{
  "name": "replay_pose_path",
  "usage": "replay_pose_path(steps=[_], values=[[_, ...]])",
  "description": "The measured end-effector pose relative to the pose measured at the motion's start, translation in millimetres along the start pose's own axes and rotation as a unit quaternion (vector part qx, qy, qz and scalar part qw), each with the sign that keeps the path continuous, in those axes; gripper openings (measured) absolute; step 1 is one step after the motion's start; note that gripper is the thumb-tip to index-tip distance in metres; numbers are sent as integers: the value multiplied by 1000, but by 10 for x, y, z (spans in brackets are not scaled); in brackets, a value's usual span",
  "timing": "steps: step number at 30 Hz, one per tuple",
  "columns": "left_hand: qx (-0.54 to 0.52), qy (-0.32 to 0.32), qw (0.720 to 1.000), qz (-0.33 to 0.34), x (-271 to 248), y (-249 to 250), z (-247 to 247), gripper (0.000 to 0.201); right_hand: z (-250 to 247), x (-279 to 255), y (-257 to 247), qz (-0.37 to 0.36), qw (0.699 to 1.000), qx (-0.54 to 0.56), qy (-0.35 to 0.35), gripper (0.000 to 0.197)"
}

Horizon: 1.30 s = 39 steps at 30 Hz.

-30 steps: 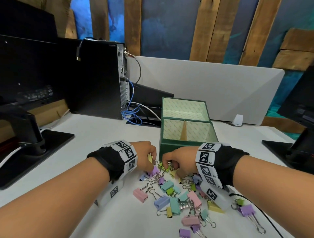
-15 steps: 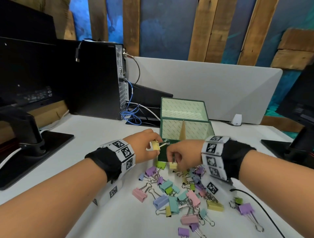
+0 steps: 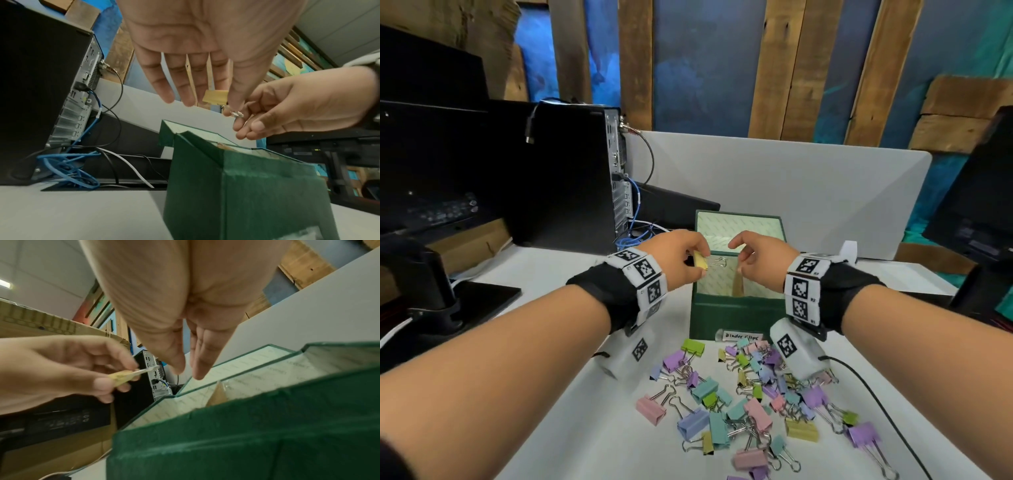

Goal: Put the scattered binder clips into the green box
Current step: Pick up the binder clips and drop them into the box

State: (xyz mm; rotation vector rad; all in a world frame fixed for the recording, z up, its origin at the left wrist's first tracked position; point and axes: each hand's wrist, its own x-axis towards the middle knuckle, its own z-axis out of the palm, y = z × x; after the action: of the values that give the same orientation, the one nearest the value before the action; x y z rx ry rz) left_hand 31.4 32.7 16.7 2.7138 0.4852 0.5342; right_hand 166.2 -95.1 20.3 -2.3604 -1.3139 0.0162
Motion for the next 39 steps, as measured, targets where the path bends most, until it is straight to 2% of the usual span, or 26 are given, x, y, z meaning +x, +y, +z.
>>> replay_pose_path(steps=[3,6,8,10,13,15,18,20,22,29,35,39], values=[[23,-2,1000,0,105,79,78,31,-42,-113,4,-27,999,-19,-10,28],[71,-37,997,8,156,122,185,36,-118,-325,11,-54,998,-33,-31,21],[95,-64,993,12,135,113,229,45,-159,-468,22,-64,993,-56,-87,19],[90,-58,994,26,63,79,228,48,-163,-587,40,-67,980,-80,-172,20],[53,-32,997,39,-108,22,136,34,-108,-691,42,-80,956,-128,-253,25],[49,-63,996,27,-231,-39,97,19,-48,-701,10,-97,944,-153,-276,27],[75,-187,980,-11,-415,-156,168,15,50,-636,-89,-126,937,-164,-282,32],[85,-255,962,-42,-515,-224,261,26,136,-576,-178,-147,933,-169,-282,39],[96,-284,952,-54,-568,-256,327,37,233,-522,-257,-162,926,-181,-290,47],[93,-296,949,-58,-538,-245,397,47,419,-373,-398,-162,899,-248,-323,60],[93,-285,952,-63,-546,-247,406,40,494,-315,-449,-161,886,-253,-354,61],[108,-279,952,-58,-564,-245,411,34,570,-307,-453,-147,893,-251,-343,56]])
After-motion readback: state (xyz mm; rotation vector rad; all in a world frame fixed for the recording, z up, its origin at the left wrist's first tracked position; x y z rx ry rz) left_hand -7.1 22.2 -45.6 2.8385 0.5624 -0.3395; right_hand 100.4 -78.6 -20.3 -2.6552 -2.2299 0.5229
